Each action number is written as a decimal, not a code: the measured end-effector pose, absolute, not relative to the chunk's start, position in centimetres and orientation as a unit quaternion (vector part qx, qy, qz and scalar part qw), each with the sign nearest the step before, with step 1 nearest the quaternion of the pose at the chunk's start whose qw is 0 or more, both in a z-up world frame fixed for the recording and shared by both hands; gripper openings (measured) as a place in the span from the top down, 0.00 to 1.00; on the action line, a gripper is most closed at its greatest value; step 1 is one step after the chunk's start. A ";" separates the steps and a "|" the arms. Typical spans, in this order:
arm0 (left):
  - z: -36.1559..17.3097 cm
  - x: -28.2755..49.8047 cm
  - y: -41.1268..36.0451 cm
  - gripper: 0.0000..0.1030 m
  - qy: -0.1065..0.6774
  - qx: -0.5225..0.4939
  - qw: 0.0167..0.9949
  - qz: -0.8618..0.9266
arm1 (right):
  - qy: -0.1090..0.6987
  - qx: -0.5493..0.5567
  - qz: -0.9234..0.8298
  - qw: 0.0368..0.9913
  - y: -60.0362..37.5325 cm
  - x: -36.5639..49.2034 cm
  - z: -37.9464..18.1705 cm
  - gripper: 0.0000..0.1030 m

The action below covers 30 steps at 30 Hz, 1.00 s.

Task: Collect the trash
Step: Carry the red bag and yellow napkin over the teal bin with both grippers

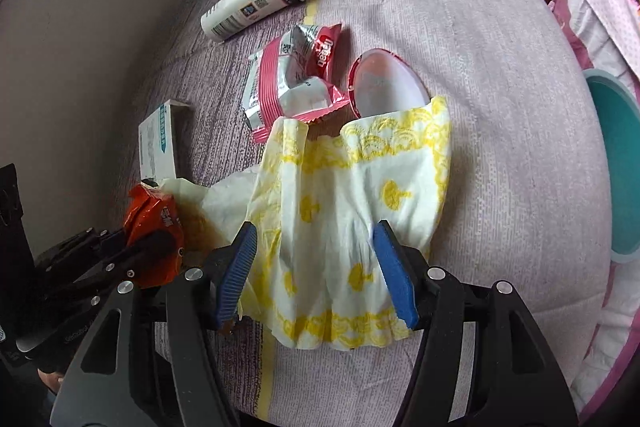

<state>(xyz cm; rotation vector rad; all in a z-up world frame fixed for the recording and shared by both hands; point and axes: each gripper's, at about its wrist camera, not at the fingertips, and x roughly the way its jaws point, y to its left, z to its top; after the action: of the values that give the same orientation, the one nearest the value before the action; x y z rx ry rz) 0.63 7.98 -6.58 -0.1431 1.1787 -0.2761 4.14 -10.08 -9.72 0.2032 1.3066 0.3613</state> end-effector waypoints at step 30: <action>-1.4 6.0 -6.9 0.70 0.505 0.010 0.834 -0.221 | 0.489 0.222 0.061 0.842 -28.6 3.6 -3.4 0.94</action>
<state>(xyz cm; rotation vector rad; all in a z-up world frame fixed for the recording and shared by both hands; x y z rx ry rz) 5.97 -6.90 -1.44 0.0217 1.0701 -0.4687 3.63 -28.64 -3.40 0.4684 1.0324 0.1299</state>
